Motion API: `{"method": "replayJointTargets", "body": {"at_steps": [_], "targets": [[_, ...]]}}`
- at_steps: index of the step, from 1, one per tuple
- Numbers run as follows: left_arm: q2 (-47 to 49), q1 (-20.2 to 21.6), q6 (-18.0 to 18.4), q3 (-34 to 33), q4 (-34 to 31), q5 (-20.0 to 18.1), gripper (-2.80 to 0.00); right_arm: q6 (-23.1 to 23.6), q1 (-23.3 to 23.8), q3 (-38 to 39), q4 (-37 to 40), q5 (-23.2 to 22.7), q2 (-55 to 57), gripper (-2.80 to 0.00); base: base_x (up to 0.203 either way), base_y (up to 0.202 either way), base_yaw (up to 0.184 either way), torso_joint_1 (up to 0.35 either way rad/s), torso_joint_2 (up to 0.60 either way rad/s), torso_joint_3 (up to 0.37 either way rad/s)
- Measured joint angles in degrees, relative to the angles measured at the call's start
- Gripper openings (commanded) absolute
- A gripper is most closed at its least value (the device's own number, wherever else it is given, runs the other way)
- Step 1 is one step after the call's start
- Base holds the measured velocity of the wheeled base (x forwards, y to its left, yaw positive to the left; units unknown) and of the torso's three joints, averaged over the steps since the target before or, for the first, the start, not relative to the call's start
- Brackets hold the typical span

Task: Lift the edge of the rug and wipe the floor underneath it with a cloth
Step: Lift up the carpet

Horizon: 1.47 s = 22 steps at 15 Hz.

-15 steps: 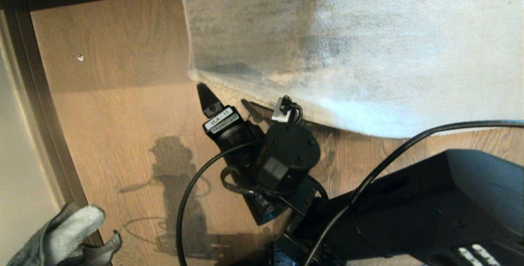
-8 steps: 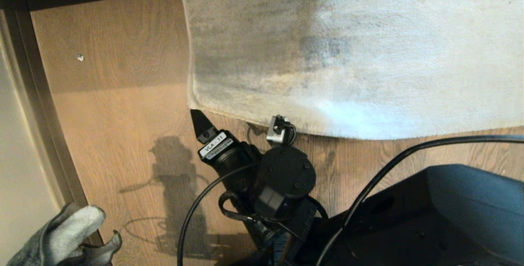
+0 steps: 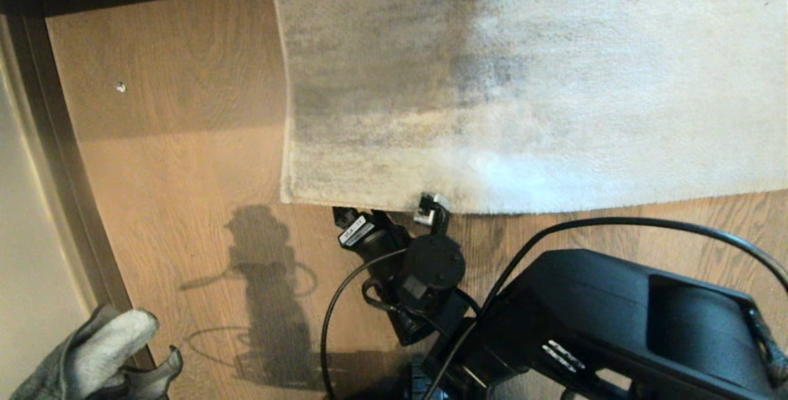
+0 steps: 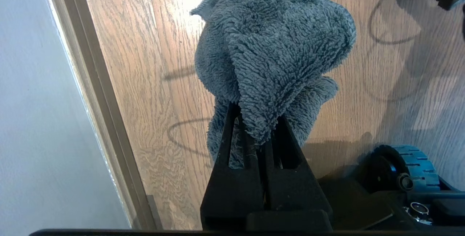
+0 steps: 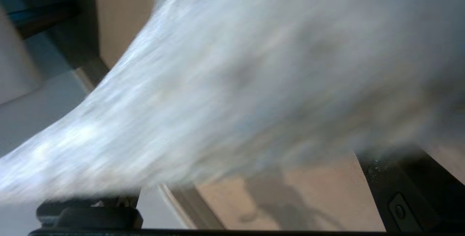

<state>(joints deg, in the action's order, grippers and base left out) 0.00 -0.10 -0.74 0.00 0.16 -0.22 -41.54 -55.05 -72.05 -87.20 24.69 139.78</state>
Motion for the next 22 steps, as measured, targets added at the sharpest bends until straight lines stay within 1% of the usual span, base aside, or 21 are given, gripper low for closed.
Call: {"method": "replayJointTargets", "body": {"at_steps": [3, 8, 9, 12, 17, 22], "targets": [[0.0, 0.0, 0.0, 0.0, 0.02, 0.0, -2.8, 0.28, 1.19, -1.15, 0.01, -0.13, -0.27, 0.0, 0.0, 0.0, 0.0, 0.0, 0.0, 0.0], [0.0, 0.0, 0.0, 0.0, 0.0, 0.01, -2.8, 0.99, 1.49, -3.08, 0.01, -0.71, -3.6, 0.0, 0.0, 0.0, 0.0, 0.0, 0.0, 0.0], [0.0, -0.01, 0.01, 0.0, 0.0, 0.02, -2.8, 0.91, 1.26, -3.15, 0.02, -0.98, -4.68, 0.0, 0.0, 0.0, 0.0, 0.0, 0.0, 0.0], [0.0, -0.01, 0.01, 0.0, -0.02, 0.01, -2.8, 0.77, 0.04, -3.47, 0.03, -3.92, -7.46, 0.0, 0.0, 0.0, 0.0, 0.0, 0.0, 0.0], [0.0, 0.0, -0.02, 0.02, -0.02, -0.02, -2.8, 0.7, -2.17, -6.27, 0.02, -7.42, -10.59, 0.0, 0.0, 0.0, 0.0, 0.0, 0.0, 0.0], [0.0, -0.01, 0.01, 0.02, 0.0, 0.01, -2.8, 0.73, -2.7, -7.89, 0.03, -7.86, -11.86, 0.0, 0.0, 0.0, 0.0, 0.0, 0.0, 0.0]]}}
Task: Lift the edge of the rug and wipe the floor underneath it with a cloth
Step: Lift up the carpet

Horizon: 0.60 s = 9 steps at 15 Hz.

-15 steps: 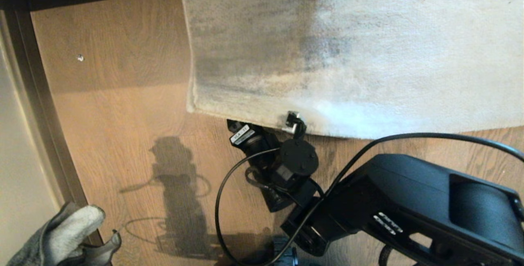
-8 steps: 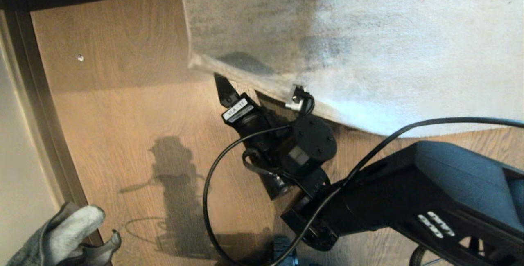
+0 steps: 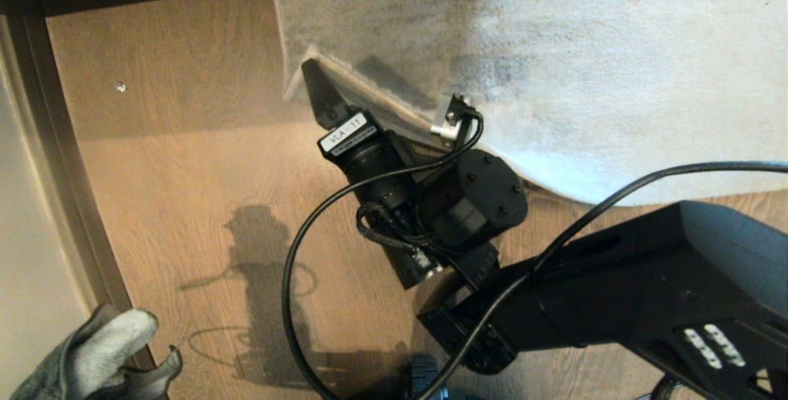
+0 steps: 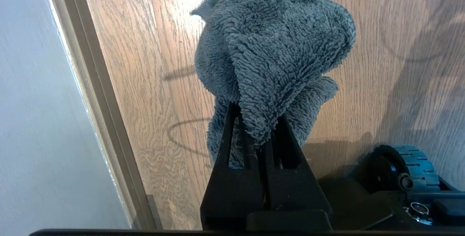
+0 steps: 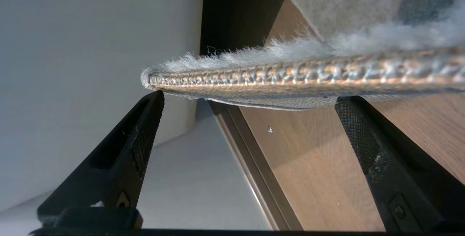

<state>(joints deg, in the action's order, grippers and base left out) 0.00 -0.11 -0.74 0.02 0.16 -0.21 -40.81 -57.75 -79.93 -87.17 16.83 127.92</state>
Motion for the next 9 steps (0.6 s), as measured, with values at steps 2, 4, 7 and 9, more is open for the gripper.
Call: {"method": "replayJointTargets", "body": {"at_steps": [2, 4, 7, 9], "targets": [[0.0, 0.04, -0.01, 0.0, 0.0, -0.01, -2.8, -0.1, -0.07, -0.07, -0.01, 0.05, -0.35, 0.0, 0.0, 0.0, 0.0, 0.0, 0.0, 0.0], [0.0, 0.04, -0.03, 0.0, 0.0, 0.02, -2.8, -1.11, -0.1, -0.11, -0.01, 0.12, -0.73, 0.0, 0.0, 0.0, 0.0, 0.0, 0.0, 0.0], [0.0, 0.01, -0.03, 0.0, 0.0, 0.02, -2.8, -1.41, -0.18, -0.11, -0.01, 0.07, -1.43, 0.0, 0.0, 0.0, 0.0, 0.0, 0.0, 0.0], [0.0, 0.0, -0.01, 0.0, 0.0, 0.0, -2.8, -1.55, -0.31, -0.05, -0.01, -0.04, -1.63, 0.0, 0.0, 0.0, 0.0, 0.0, 0.0, 0.0]]}}
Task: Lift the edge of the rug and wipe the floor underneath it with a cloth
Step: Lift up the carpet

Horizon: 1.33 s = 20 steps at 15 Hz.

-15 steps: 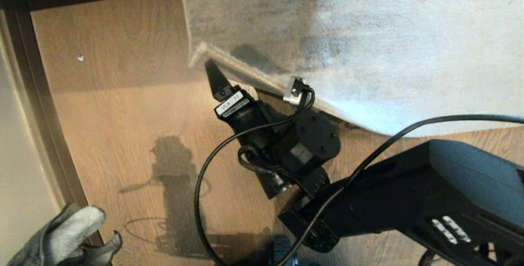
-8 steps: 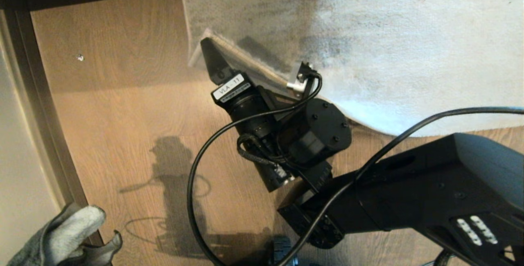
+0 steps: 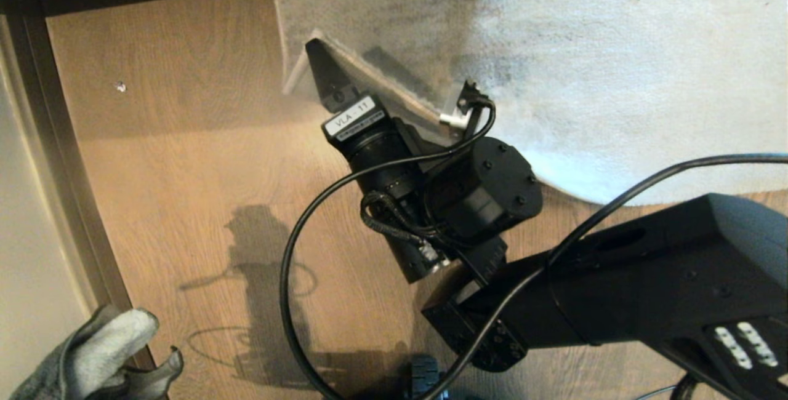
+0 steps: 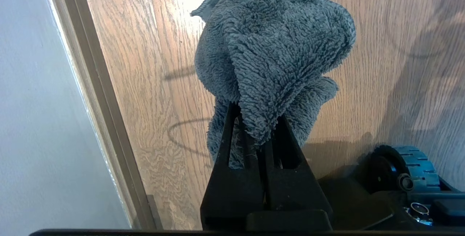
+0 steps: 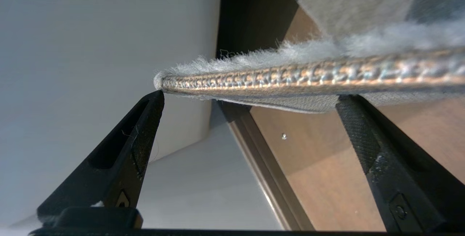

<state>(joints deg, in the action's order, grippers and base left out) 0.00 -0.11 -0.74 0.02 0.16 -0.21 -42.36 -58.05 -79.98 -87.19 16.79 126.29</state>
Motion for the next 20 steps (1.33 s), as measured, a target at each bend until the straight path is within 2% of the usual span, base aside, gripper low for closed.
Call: {"method": "replayJointTargets", "body": {"at_steps": [2, 7, 9, 11, 13, 16, 20], "targets": [[0.0, 0.0, 0.0, 0.0, 0.0, -0.01, -2.8, 1.19, -0.33, 0.09, 0.0, -2.9, -0.05, 0.0, 0.0, 0.0, 0.0, 0.0, 0.0, 0.0], [0.0, 0.04, 0.0, -0.02, -0.02, 0.0, -2.8, 8.97, -1.23, 0.47, 0.0, -10.45, 0.16, 0.0, 0.0, 0.0, 0.0, 0.0, 0.0, 0.0], [0.0, 0.04, 0.0, -0.02, 0.0, 0.0, -2.8, 9.42, -1.42, 0.63, -0.02, -10.14, 0.64, 0.0, 0.0, 0.0, 0.0, 0.0, 0.0, 0.0], [0.0, 0.0, -0.02, -0.02, -0.02, 0.0, -2.8, 9.07, -1.47, 1.69, 0.0, -7.55, 1.23, 0.0, 0.0, 0.0, 0.0, 0.0, 0.0, 0.0], [0.0, 0.01, -0.02, -0.02, 0.0, 0.0, -2.8, 6.37, -1.4, 2.73, -0.02, -3.17, 1.58, 0.0, 0.0, 0.0, 0.0, 0.0, 0.0, 0.0], [0.0, 0.02, 0.01, -0.02, -0.02, 0.0, -2.8, -2.02, -1.18, 5.44, -0.02, 3.82, 1.49, 0.0, 0.0, 0.0, 0.0, 0.0, 0.0, 0.0], [0.0, 0.01, 0.01, -0.02, 0.0, 0.0, -2.8, -12.53, -1.16, 7.8, -0.02, 4.85, 0.95, 0.0, 0.0, 0.0, 0.0, 0.0, 0.0, 0.0]]}}
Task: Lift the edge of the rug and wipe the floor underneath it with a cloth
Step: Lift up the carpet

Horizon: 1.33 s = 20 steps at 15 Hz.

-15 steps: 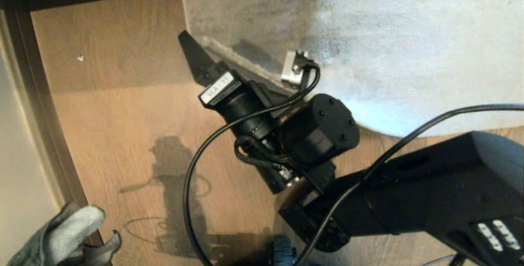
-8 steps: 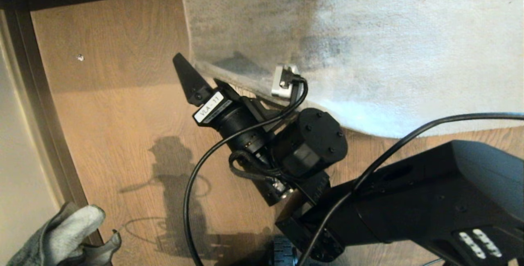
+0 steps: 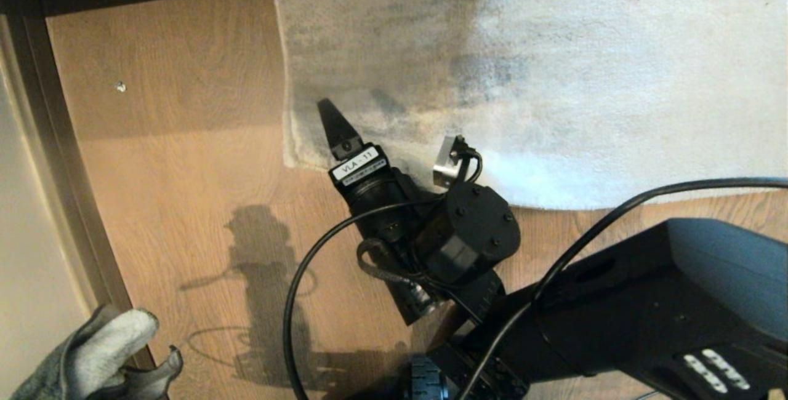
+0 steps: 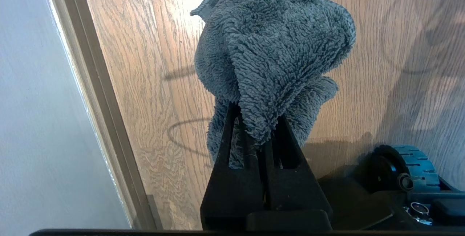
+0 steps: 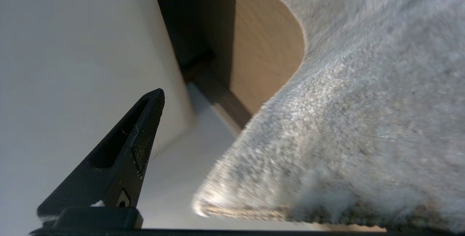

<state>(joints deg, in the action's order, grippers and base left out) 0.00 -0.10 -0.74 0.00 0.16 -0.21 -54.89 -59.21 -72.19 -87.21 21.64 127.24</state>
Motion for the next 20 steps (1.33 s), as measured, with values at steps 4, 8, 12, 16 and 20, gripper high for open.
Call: {"method": "replayJointTargets", "body": {"at_steps": [4, 8, 12, 16, 20], "targets": [[0.0, 0.0, 0.01, 0.0, 0.0, 0.02, -2.8, -6.11, 0.0, -0.1, 0.0, -0.56, 0.13, 0.0, 0.0, 0.0, 0.0, 0.0, 0.0, 0.0], [0.0, 0.0, -0.04, 0.0, -0.01, -0.01, -2.8, -6.31, 0.0, -0.43, 0.82, -0.52, 1.28, 0.0, 0.0, 0.0, 0.0, 0.0, 0.0, 0.0], [0.0, -0.01, -0.01, 0.02, 0.0, 0.01, -2.8, -6.4, 0.52, -0.3, 1.19, -0.63, 1.95, -2.8, 0.0, 0.0, 0.0, 0.0, 0.0, 0.0], [0.0, 0.0, -0.03, 0.02, 0.0, 0.0, -2.8, -6.46, 0.69, -0.16, 1.27, -0.39, 2.53, -2.8, 0.0, 0.0, 0.0, 0.0, 0.0, 0.0], [0.0, 0.0, 0.01, 0.0, 0.0, -0.01, -2.8, -6.46, 0.72, 0.05, 1.24, -0.39, 2.81, -2.8, 0.0, 0.0, 0.0, 0.0, 0.0, 0.0]]}}
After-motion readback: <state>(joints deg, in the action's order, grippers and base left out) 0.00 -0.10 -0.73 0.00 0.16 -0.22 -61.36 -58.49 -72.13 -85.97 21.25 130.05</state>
